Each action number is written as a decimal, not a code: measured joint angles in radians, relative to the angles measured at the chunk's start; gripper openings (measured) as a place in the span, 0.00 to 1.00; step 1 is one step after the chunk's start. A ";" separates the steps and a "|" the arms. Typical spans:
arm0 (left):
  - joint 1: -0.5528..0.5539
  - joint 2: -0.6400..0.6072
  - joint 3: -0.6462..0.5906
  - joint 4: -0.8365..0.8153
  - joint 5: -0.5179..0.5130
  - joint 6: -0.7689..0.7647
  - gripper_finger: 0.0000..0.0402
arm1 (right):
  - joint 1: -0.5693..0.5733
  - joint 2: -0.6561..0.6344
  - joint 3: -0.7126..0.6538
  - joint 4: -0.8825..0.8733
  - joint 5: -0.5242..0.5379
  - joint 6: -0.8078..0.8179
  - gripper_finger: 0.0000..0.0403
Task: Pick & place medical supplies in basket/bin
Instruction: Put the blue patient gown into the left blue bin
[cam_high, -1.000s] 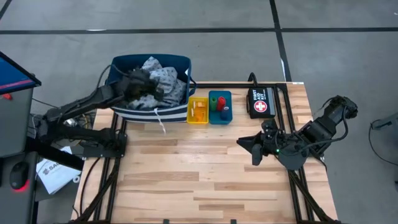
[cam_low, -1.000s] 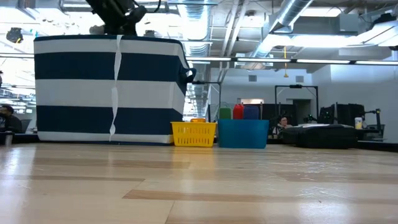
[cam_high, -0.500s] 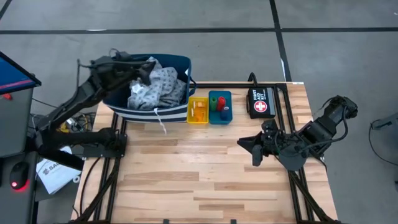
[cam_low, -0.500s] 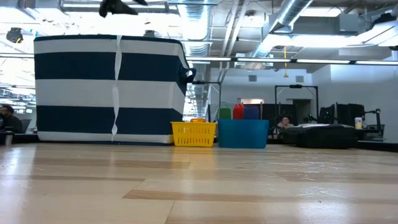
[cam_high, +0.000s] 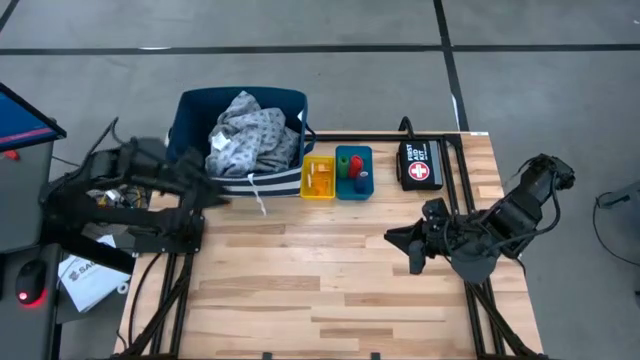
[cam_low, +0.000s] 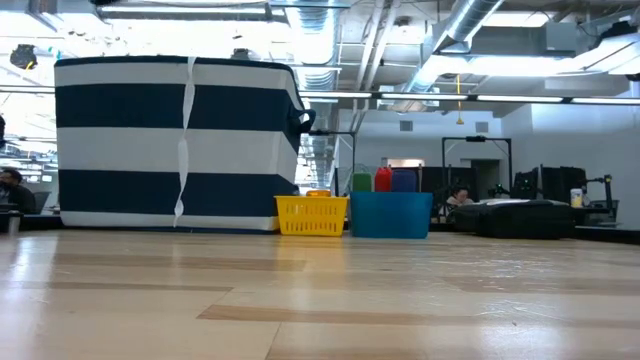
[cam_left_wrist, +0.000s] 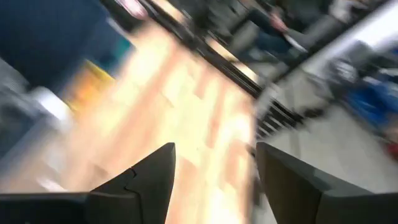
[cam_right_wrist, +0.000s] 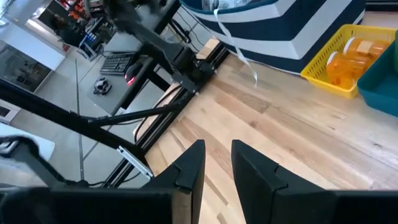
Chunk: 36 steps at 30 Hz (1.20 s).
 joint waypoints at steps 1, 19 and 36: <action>-0.058 -0.011 0.000 -0.015 -0.005 -0.049 0.54 | 0.001 0.000 0.000 0.000 0.000 0.000 0.19; -0.809 0.293 -0.293 0.015 -0.714 -0.649 0.48 | 0.020 0.016 0.001 -0.059 0.073 0.137 0.19; -0.805 0.727 -0.525 0.097 -1.222 -1.385 0.60 | 0.024 0.019 0.000 -0.089 0.077 0.188 0.19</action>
